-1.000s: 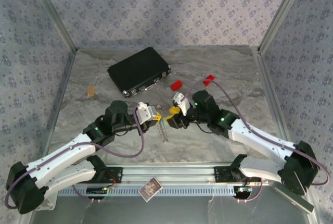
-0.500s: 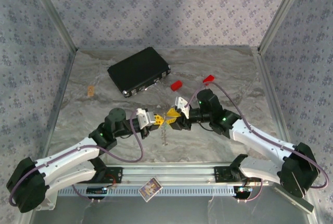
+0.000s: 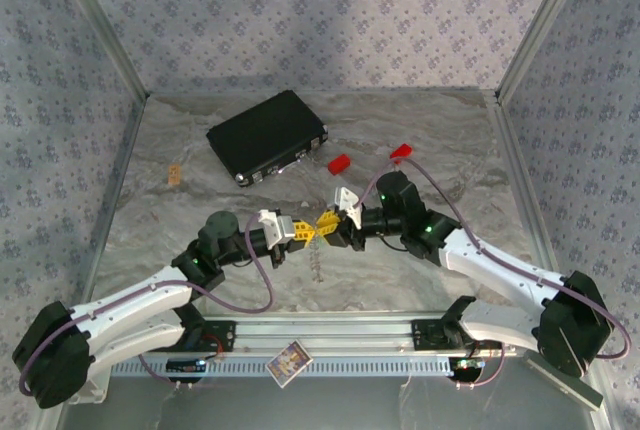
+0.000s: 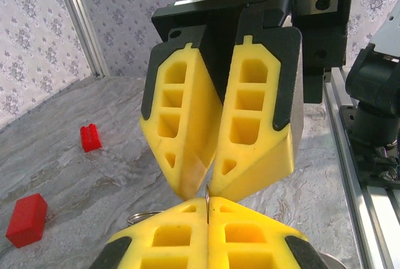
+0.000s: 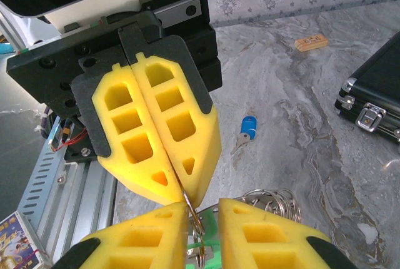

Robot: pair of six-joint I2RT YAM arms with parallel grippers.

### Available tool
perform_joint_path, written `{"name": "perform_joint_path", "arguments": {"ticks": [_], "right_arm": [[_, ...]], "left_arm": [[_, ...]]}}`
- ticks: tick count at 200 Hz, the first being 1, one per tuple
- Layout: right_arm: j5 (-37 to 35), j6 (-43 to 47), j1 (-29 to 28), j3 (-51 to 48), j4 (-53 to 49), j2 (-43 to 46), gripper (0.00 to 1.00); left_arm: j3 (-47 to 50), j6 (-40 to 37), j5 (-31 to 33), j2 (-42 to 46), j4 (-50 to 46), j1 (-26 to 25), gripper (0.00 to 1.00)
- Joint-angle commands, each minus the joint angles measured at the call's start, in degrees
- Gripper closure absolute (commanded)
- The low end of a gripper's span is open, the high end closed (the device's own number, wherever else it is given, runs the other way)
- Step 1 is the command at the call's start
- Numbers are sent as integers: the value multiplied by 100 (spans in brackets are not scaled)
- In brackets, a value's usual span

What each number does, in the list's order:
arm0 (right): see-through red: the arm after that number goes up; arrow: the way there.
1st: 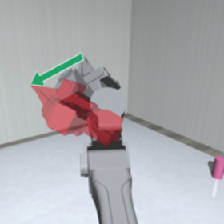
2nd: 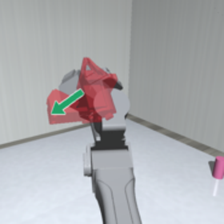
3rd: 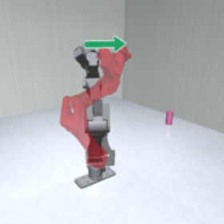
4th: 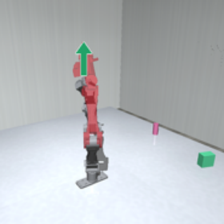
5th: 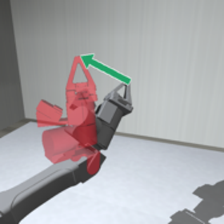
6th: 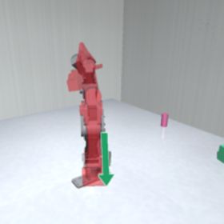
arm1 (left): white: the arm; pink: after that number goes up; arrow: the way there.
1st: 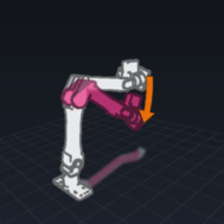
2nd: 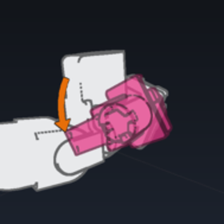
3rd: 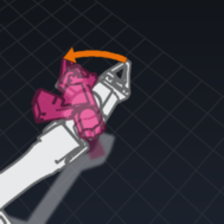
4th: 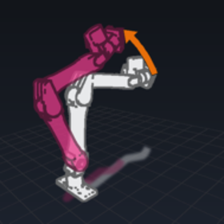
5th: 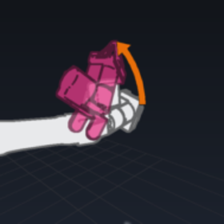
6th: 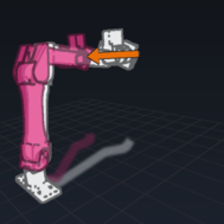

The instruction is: Put the keys on the keyring

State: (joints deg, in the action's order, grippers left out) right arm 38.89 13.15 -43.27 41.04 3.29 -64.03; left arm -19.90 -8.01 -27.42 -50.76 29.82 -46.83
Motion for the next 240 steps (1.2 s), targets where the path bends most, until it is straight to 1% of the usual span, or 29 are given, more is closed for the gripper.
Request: {"name": "perform_joint_path", "arguments": {"ticks": [1,28,50,67,107,124,140,154,162,169,174,183,205,240], "right_arm": [[132,56,-51,-102,128,57,78],[192,65,-16,-236,141,256,70],[227,39,-33,-246,152,218,69],[228,26,-66,-245,216,127,70],[187,-57,-88,-239,457,13,79],[211,-71,-86,-219,463,-26,88],[239,-67,-80,-201,450,-24,100],[201,-16,-77,-165,321,15,100],[144,54,-77,-114,180,46,100],[92,145,-77,-69,6,94,100],[41,219,-83,-27,-126,113,100],[-48,367,-91,75,-399,156,100],[-360,857,-142,416,-1235,198,100],[-734,1447,-291,1047,-2329,44,100]], "left_arm": [[-39,75,-169,101,406,-24,100],[-49,47,-171,85,367,-27,100],[-68,40,-195,40,371,-24,100],[-86,40,-209,12,386,-28,100],[-110,46,-255,-21,421,-34,100],[-110,71,-259,-30,448,-43,100],[-111,91,-225,-26,498,-46,100],[-157,77,-75,-5,360,-45,100],[-225,20,36,26,120,-42,93],[-305,-84,143,69,-174,-45,82],[-348,-144,228,97,-388,-41,76],[-435,-287,372,163,-774,-42,69],[-619,-629,517,327,-1650,-39,66],[-987,-1053,491,320,-2662,-41,66]]}}
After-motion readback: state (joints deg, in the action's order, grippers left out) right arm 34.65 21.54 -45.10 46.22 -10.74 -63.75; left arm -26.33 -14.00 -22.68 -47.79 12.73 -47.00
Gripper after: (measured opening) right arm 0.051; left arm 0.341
